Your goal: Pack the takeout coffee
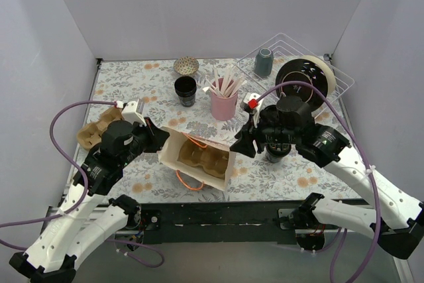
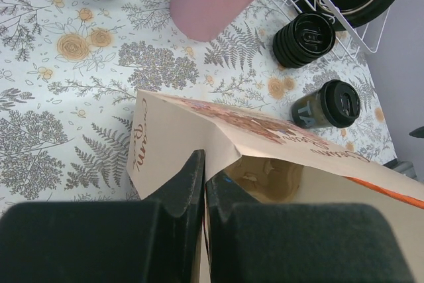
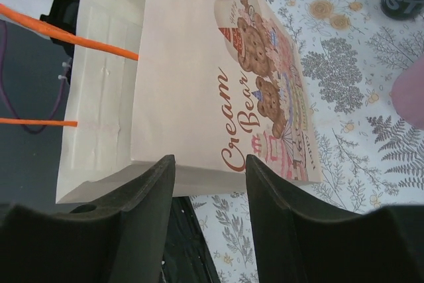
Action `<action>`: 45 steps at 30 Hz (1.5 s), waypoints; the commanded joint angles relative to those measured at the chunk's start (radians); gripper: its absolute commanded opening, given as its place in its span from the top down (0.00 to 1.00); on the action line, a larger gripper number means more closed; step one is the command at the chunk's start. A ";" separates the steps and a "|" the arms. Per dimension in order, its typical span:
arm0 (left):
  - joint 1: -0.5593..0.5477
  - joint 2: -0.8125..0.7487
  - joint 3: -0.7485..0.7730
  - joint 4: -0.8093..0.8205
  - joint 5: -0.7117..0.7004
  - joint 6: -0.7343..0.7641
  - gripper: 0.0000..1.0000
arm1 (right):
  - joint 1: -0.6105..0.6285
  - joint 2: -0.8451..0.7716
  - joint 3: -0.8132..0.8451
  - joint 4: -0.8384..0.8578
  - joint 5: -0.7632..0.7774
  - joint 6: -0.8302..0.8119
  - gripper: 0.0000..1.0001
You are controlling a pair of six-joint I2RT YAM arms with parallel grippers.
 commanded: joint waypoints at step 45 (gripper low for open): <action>-0.001 0.257 0.219 -0.302 -0.074 -0.576 1.00 | 0.066 0.324 0.701 -0.671 0.266 0.612 0.53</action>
